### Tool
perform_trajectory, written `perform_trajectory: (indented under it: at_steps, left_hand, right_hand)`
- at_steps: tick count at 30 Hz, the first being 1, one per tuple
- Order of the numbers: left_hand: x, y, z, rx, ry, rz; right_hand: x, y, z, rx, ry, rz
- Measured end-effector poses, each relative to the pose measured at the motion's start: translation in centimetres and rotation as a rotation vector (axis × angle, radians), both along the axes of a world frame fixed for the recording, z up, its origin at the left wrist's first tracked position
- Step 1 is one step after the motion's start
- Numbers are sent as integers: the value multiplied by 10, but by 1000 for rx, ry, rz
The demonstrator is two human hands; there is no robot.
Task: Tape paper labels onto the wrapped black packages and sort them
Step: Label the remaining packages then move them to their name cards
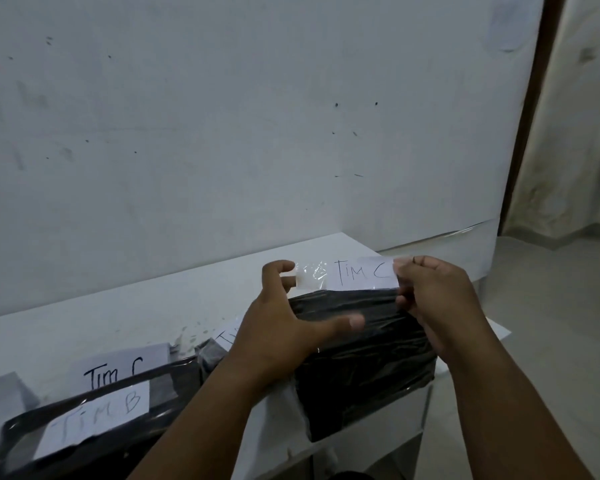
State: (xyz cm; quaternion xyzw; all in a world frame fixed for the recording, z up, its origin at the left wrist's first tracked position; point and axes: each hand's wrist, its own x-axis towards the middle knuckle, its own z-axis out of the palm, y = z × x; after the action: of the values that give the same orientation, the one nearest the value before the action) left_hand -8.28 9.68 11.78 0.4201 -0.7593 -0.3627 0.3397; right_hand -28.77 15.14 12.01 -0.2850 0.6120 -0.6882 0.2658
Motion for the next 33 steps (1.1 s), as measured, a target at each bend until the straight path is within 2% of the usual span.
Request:
perform_trajectory:
  at_steps: [2,5,9,17,21,25,33]
  left_hand:
    - [-4,-2,4,-15,135,102]
    - [-7,-7,8,-37,233,214]
    - [-7,-14,9,-76,285,272]
    - [-9,-19,1,-59,167,308]
    - [-13,-17,5,-74,62,305]
    - [-16,-18,6,-64,14,300]
    - [-17,-15,5,-69,-57,277]
  right_hand:
    - [-1,0,2,0,-29,16]
    - [-3,-1,4,2,-40,39]
    - [-8,-3,3,44,102,36]
    - [-13,-7,9,226,536,-92]
    - [-14,-8,9,312,663,-139]
    - [-14,-10,9,370,735,-146]
    - [-16,-9,5,372,641,-148]
